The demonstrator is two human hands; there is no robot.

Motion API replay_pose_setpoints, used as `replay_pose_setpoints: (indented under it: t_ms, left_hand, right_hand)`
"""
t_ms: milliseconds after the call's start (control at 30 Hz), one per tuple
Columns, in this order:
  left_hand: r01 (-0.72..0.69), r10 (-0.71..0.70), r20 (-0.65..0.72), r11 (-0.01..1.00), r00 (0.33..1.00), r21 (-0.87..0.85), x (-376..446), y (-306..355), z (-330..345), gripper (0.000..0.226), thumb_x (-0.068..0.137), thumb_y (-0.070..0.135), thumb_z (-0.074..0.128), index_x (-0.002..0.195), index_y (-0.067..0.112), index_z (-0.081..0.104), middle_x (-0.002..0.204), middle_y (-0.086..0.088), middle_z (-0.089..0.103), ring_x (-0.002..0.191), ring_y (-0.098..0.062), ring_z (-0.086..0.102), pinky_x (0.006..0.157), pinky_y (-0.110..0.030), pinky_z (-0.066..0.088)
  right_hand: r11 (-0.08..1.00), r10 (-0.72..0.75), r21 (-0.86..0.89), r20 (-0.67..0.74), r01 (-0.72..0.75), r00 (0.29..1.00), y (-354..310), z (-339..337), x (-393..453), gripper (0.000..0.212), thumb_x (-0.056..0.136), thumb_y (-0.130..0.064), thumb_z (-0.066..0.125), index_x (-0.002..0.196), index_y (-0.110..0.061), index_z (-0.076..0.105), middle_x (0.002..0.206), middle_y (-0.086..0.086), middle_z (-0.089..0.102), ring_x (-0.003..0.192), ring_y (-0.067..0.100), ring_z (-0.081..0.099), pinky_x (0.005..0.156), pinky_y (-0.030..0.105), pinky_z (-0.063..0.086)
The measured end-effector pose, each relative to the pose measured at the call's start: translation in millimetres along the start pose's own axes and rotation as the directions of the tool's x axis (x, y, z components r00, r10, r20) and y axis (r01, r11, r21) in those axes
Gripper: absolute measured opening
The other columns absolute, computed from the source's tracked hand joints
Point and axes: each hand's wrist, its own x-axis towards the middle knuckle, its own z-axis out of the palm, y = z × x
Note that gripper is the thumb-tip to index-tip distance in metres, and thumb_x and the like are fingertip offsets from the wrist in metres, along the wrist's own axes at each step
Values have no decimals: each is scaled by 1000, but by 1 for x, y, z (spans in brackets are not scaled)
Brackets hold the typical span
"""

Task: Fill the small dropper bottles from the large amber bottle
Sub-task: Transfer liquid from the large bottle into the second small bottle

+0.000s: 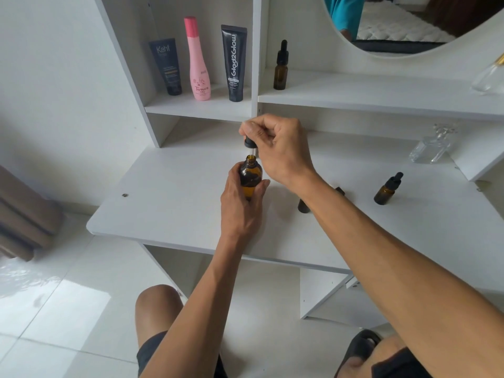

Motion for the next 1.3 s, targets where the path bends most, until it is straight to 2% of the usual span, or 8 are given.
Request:
replay_pose_setpoints:
  t_ms: [267, 533, 833, 1033, 1300]
  left_hand:
    - [3, -3, 5, 1000, 1000, -6, -1, 2, -1, 47, 94, 25, 67, 136, 23, 47, 117, 6, 65, 97, -5, 61, 86, -26, 50]
    - [-6, 6, 13, 1000, 1000, -4, -1, 0, -1, 46, 94, 25, 65, 136, 23, 46, 117, 1, 66, 99, -15, 65, 85, -29, 52]
    - [-8, 8, 11, 1000, 1000, -13, -1, 1, -2, 43, 95, 24, 65, 135, 23, 47, 115, 2, 66, 98, -10, 63, 80, -15, 48]
    - [-13, 13, 9, 1000, 1000, -16, -1, 0, -1, 44, 95, 26, 65, 136, 23, 46, 117, 0, 67, 100, -15, 65, 85, -31, 53]
    - [-10, 10, -1, 1000, 1000, 5, 0, 0, -1, 46, 95, 27, 67, 136, 24, 46, 118, 4, 67, 101, -10, 64, 88, -32, 53]
  right_hand:
    - [999, 34, -32, 13, -33, 999, 9, 4, -8, 21, 95, -28, 66, 92, -9, 77, 84, 5, 77, 79, 21, 73, 76, 45, 61]
    - [998, 31, -61, -3, -31, 1000, 11, 6, -12, 20, 94, -28, 69, 89, -10, 77, 80, 1, 76, 76, 17, 72, 73, 37, 60]
    - [996, 37, -83, 1, -37, 999, 14, 6, -14, 21, 93, -30, 69, 91, -11, 77, 83, 0, 76, 78, 18, 72, 73, 39, 60]
    - [995, 47, -83, 3, -46, 999, 13, 6, -15, 20, 93, -30, 69, 90, -11, 77, 82, 0, 76, 78, 17, 72, 74, 40, 59]
    - [997, 55, 61, 5, -55, 998, 0, -1, -13, 14, 93, -24, 70, 92, -12, 75, 78, 0, 75, 72, 7, 71, 76, 31, 61]
